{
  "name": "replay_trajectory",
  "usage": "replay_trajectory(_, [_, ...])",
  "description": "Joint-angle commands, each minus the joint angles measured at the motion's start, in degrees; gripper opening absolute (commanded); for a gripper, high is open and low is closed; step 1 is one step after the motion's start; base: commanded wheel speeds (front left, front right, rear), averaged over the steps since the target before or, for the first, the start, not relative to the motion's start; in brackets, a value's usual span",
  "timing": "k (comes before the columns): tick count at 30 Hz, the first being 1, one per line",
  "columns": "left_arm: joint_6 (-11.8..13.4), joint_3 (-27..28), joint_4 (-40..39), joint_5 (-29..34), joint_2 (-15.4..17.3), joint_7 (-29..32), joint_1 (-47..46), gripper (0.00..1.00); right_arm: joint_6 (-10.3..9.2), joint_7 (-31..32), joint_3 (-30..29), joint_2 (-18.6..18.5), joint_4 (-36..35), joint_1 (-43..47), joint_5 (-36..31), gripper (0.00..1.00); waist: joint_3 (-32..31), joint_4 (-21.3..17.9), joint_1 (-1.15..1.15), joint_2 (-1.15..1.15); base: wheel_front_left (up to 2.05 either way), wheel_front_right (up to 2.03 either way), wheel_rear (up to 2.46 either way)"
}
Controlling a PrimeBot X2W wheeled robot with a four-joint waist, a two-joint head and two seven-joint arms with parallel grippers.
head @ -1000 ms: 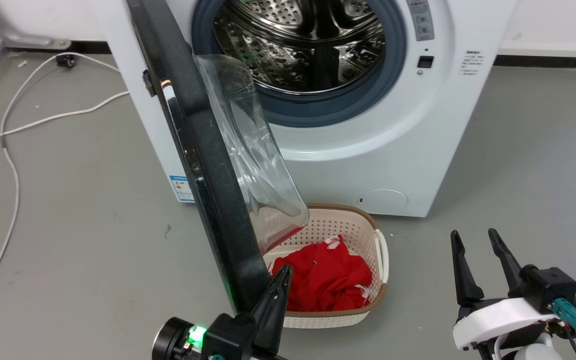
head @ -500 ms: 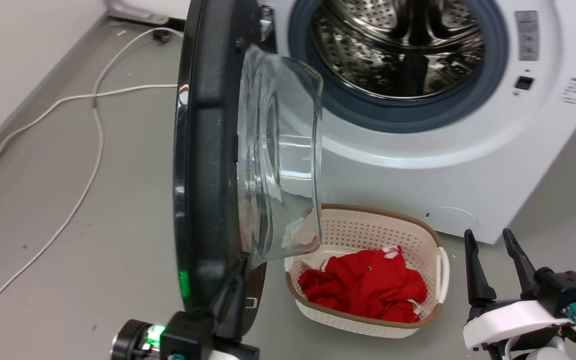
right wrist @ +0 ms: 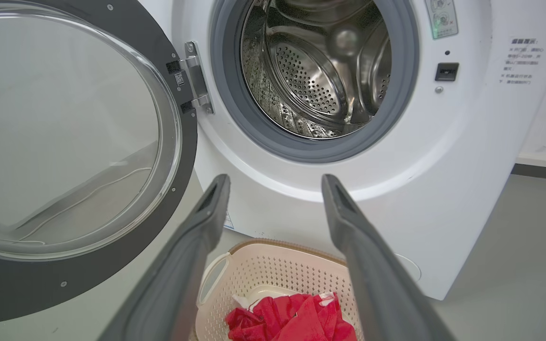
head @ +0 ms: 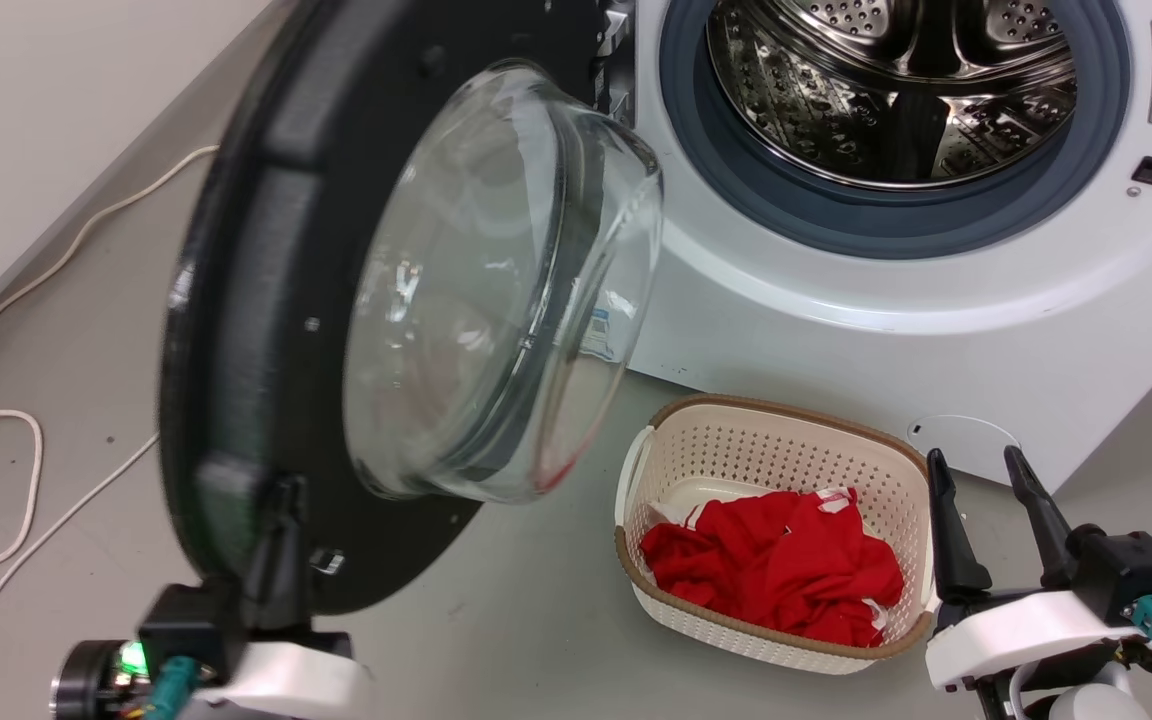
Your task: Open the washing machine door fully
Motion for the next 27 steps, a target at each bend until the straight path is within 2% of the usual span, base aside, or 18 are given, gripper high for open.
replay_trajectory(1, [0.23, 2.84, 2.59, -1.60, 1.16, -0.87, -1.30, 0.00, -0.04, -0.06, -0.20, 0.06, -0.12, -0.87, -0.70, 1.00, 0.32, -0.45, 0.00, 0.00, 0.00, 0.00, 0.00])
replay_trajectory(5, [-0.51, 7.31, 7.23, -4.75, 2.21, -2.79, -3.21, 0.00, -0.04, 0.18, -0.59, 0.06, -0.35, -1.03, -1.23, 1.00, 0.68, -1.33, 0.00, 0.00, 0.00, 0.00, 0.00])
replay_trajectory(11, [-3.38, 13.34, 16.04, -9.41, 4.46, -5.43, -8.08, 0.00, -0.04, 0.61, -0.93, 0.07, -0.86, -1.33, -1.72, 1.00, 1.23, -2.62, 0.00, 0.00, 0.00, 0.00, 0.00])
replay_trajectory(16, [-4.75, 15.25, 20.98, -10.21, 5.67, -6.56, -11.61, 0.00, -0.04, 0.80, -0.99, 0.06, -1.06, -1.55, -1.68, 1.00, 1.53, -3.39, 0.00, 0.00, 0.00, 0.00, 0.00])
replay_trajectory(27, [-10.71, 19.25, 36.97, -12.75, 9.57, -7.74, -22.28, 0.00, -0.04, 0.93, -0.83, 0.06, -1.15, -2.07, -1.57, 1.00, 2.59, -4.81, 0.00, 0.00, 0.00, 0.00, 0.00])
